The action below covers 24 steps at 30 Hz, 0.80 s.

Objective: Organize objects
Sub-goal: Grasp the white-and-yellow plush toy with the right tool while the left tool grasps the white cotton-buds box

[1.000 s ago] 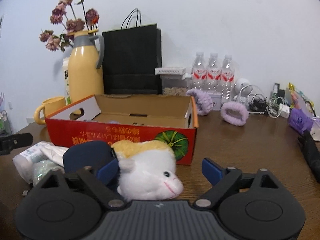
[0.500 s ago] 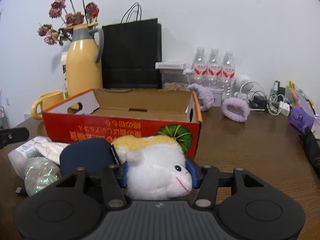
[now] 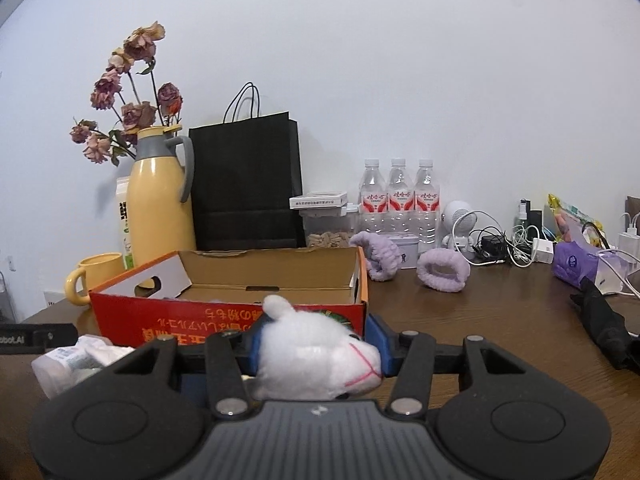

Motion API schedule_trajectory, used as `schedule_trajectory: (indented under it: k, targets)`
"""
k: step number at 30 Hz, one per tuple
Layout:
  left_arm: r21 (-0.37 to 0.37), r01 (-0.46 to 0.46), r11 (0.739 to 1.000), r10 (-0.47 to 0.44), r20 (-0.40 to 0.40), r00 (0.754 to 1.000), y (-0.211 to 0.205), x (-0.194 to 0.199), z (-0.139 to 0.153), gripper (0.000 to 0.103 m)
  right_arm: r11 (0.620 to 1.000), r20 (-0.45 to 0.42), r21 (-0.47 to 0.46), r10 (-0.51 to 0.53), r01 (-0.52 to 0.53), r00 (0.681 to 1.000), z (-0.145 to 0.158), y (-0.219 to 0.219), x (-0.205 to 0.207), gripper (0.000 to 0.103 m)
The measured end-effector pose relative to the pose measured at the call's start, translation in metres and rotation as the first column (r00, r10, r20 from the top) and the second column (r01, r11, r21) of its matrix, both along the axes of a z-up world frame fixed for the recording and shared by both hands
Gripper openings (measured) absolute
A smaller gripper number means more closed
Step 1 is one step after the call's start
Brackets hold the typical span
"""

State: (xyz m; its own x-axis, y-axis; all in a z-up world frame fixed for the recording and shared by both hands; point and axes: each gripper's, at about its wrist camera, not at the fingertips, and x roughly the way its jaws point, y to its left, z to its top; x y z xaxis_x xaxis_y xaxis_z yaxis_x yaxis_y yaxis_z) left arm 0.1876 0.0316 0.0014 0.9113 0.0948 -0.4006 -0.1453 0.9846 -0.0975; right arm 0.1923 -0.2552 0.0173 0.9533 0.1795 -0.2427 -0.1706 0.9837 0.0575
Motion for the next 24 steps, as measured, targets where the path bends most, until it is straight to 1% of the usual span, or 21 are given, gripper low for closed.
schedule_trajectory:
  k: [3,5,8,11,12,13,15,16,18,20,22,24]
  targets:
    - [0.002,-0.010,1.000,0.010,-0.009,1.000,0.000,0.001,-0.001,0.103,1.000,-0.019,-0.008,0.010,-0.010,1.000,-0.002,0.000,-0.001,0.050]
    - [0.002,-0.013,1.000,0.013,-0.013,1.000,0.001,0.001,-0.002,0.103,1.000,-0.048,-0.012,0.017,-0.018,0.999,-0.004,-0.001,-0.003,0.051]
    - [0.003,-0.016,1.000,0.016,-0.020,1.000,0.002,0.002,-0.003,0.103,0.999,-0.111,-0.033,0.032,-0.036,0.993,-0.010,-0.003,-0.003,0.053]
    - [0.006,-0.014,1.000,0.014,-0.024,1.000,0.001,0.003,-0.003,0.103,0.996,-0.191,-0.052,0.057,-0.068,0.980,-0.015,-0.004,0.001,0.054]
    - [0.006,-0.014,1.000,0.014,-0.023,1.000,0.001,0.003,-0.004,0.103,0.996,-0.204,-0.050,0.062,-0.074,0.977,-0.016,-0.005,0.003,0.057]
    - [0.006,-0.013,1.000,0.013,-0.024,1.000,0.001,0.003,-0.004,0.103,0.996,-0.218,-0.049,0.066,-0.078,0.974,-0.017,-0.005,0.005,0.062]
    - [0.007,-0.013,1.000,0.013,-0.028,1.000,0.001,0.003,-0.004,0.103,0.995,-0.243,-0.055,0.071,-0.086,0.968,-0.020,-0.003,0.010,0.070]
    - [0.006,-0.011,1.000,0.011,-0.032,0.999,0.001,0.004,-0.005,0.103,0.994,-0.256,-0.060,0.077,-0.095,0.964,-0.021,-0.002,0.013,0.071]
    - [0.005,-0.010,1.000,0.010,-0.041,0.999,0.001,0.005,-0.006,0.103,0.992,-0.290,-0.062,0.090,-0.113,0.953,-0.024,0.000,0.022,0.071]
    - [0.003,-0.009,1.000,0.010,-0.052,0.999,0.001,0.007,-0.006,0.103,0.991,-0.324,-0.052,0.100,-0.123,0.941,-0.027,0.000,0.027,0.058]
    - [-0.002,-0.005,1.000,0.005,-0.069,0.998,0.002,0.009,-0.006,0.103,0.992,-0.320,-0.034,0.108,-0.125,0.941,-0.028,-0.002,0.025,0.053]
    - [-0.009,0.002,1.000,-0.003,-0.091,0.996,0.002,0.012,-0.007,0.103,0.992,-0.297,-0.025,0.107,-0.120,0.949,-0.026,-0.004,0.022,0.052]
